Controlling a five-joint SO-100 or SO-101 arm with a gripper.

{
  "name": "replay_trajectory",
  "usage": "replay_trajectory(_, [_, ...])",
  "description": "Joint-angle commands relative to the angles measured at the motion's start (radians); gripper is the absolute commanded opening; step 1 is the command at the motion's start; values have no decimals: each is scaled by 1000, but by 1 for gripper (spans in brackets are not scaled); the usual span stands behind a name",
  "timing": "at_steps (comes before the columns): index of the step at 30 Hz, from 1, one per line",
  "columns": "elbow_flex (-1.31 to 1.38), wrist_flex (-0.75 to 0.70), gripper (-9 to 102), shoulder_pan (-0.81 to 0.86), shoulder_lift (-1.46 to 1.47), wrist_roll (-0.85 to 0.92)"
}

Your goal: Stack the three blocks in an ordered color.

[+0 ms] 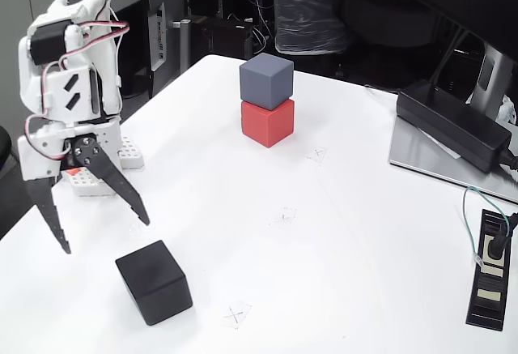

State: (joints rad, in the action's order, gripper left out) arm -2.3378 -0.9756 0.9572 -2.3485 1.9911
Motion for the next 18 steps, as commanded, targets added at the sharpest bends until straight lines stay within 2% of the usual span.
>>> replay_trajectory(1, [-31,74,39,-25,2,2])
replay_trajectory(18, [-163,238,39,-63,3,3])
